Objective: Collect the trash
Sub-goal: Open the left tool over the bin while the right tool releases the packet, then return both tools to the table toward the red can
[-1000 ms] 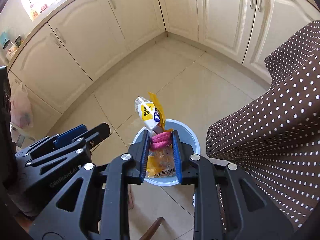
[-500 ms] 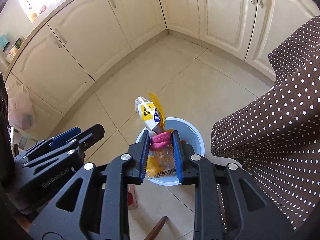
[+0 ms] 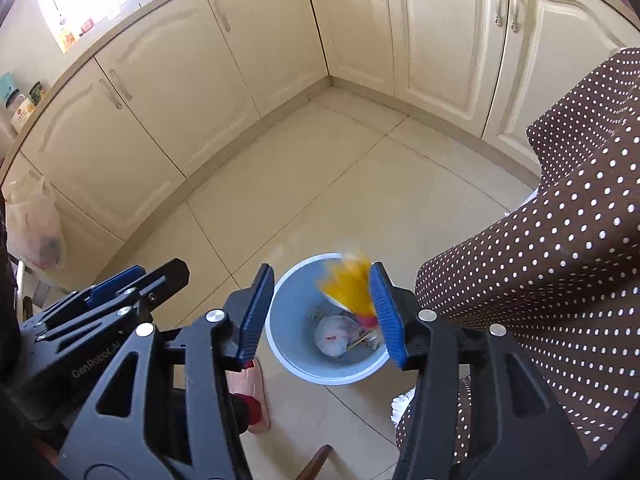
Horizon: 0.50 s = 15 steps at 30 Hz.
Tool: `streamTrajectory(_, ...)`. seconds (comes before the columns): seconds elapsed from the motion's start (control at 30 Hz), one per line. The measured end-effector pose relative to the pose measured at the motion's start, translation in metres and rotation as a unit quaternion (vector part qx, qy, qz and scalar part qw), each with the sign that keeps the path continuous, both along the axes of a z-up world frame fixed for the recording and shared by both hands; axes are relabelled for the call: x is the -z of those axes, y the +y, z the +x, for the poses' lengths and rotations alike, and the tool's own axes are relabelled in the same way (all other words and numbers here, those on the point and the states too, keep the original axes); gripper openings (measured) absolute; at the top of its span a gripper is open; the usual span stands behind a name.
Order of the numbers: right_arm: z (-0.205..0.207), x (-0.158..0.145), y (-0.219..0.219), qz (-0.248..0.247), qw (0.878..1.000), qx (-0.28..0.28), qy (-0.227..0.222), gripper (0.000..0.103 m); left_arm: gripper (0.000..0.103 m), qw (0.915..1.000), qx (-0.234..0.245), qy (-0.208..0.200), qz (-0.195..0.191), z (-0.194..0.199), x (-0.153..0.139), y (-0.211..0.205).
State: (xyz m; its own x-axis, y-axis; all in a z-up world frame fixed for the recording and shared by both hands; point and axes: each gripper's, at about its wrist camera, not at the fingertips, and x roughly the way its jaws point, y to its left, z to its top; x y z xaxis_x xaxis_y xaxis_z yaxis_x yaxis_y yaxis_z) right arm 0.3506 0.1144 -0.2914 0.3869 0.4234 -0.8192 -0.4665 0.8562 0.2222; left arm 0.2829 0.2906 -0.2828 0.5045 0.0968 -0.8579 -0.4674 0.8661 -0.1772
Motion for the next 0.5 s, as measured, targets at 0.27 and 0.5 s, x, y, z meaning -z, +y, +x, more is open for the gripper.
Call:
streamTrajectory(0.27, -0.008, -0.024, -0.015, 0.014, 1.000, 0.006, -0.017, 0.050, 0.056, 0.9997, 0.012, -0.014, 0.016, -0.006, -0.019, -0.015)
streamTrajectory(0.5, -0.026, -0.058, -0.040, 0.023, 0.998, 0.013, -0.050, 0.050, 0.056, 0.9986, 0.023, -0.037, 0.028, -0.020, -0.048, -0.032)
